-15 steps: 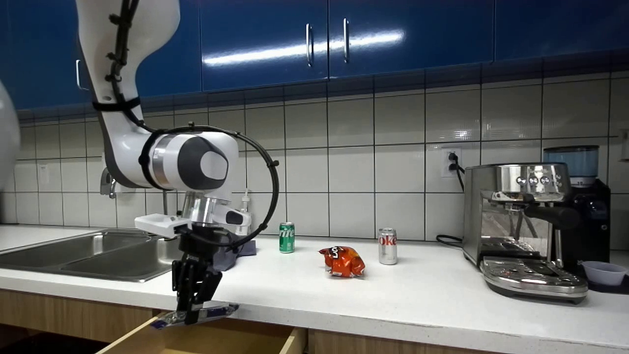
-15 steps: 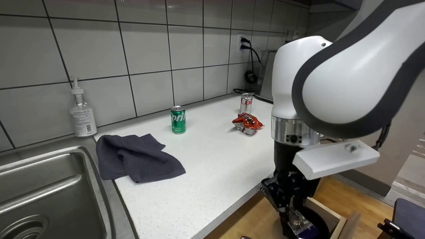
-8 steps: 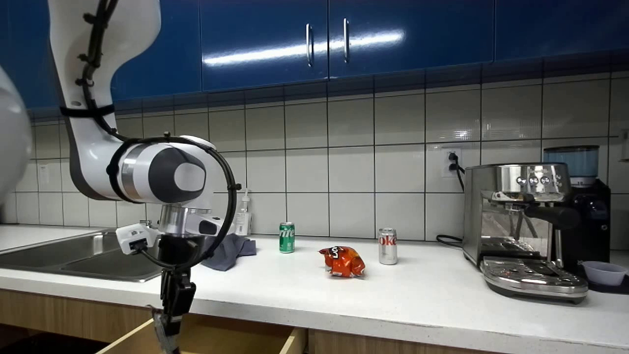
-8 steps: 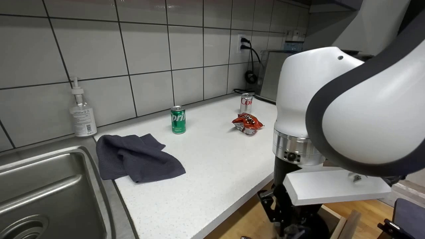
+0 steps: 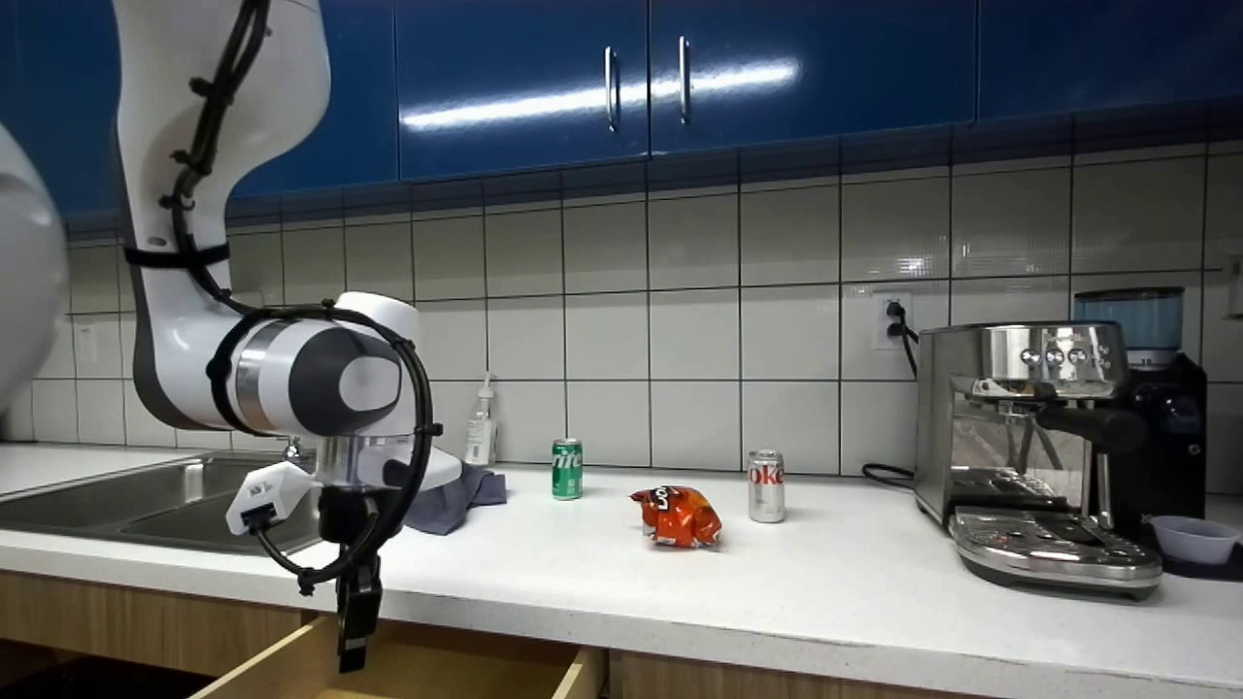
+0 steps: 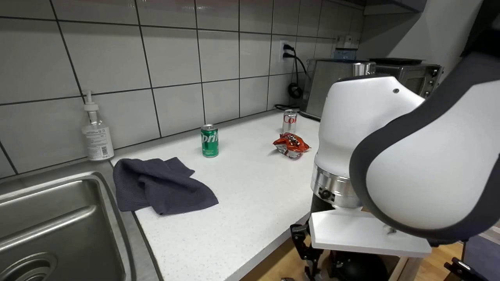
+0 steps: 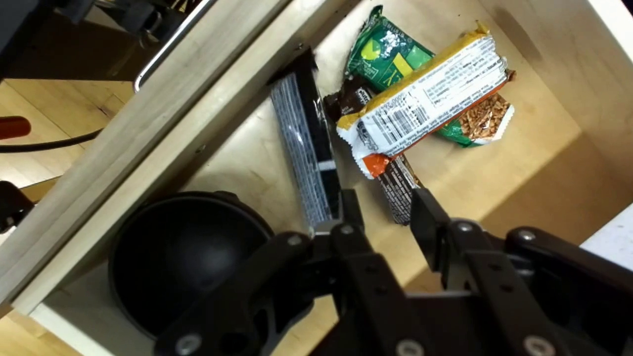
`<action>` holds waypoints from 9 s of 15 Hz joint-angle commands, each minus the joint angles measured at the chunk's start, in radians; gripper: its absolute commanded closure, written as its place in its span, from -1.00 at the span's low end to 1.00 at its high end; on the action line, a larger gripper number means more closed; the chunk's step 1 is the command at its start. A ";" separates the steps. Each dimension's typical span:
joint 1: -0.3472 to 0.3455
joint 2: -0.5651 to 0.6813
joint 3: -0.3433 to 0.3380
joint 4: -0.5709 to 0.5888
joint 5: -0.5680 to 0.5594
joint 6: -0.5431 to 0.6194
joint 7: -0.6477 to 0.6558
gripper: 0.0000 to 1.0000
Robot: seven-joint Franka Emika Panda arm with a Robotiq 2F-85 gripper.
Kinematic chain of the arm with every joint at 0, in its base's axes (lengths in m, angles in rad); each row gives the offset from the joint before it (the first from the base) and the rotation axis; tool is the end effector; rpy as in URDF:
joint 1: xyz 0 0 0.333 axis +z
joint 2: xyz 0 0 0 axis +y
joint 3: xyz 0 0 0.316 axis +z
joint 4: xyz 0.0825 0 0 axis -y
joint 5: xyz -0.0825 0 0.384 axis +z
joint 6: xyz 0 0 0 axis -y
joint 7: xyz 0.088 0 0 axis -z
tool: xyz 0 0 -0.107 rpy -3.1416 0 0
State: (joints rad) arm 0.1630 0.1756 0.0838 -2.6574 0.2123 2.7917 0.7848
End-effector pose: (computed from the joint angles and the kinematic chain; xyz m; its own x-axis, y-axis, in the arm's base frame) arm 0.4037 0.0935 0.1782 0.7360 -0.6709 -0.0908 -0.6749 -0.7377 -0.0201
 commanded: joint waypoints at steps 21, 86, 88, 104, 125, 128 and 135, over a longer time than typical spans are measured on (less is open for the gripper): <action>-0.005 -0.121 0.046 0.025 0.037 -0.676 -0.423 -1.00; 0.019 0.314 -0.032 0.350 -0.186 -0.248 -0.571 -1.00; 0.031 0.325 -0.041 0.347 -0.199 -0.197 -0.558 -1.00; 0.105 0.082 -0.114 0.060 -0.239 0.073 -0.484 -1.00; -0.001 0.024 0.019 0.140 -0.067 -0.196 -0.580 -1.00; -0.001 0.007 0.016 0.184 -0.082 -0.245 -0.584 -1.00; -0.006 -0.061 0.016 0.250 -0.072 -0.330 -0.583 -1.00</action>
State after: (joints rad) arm 0.1794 0.1645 0.0904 -2.4314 0.1353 2.5404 0.2109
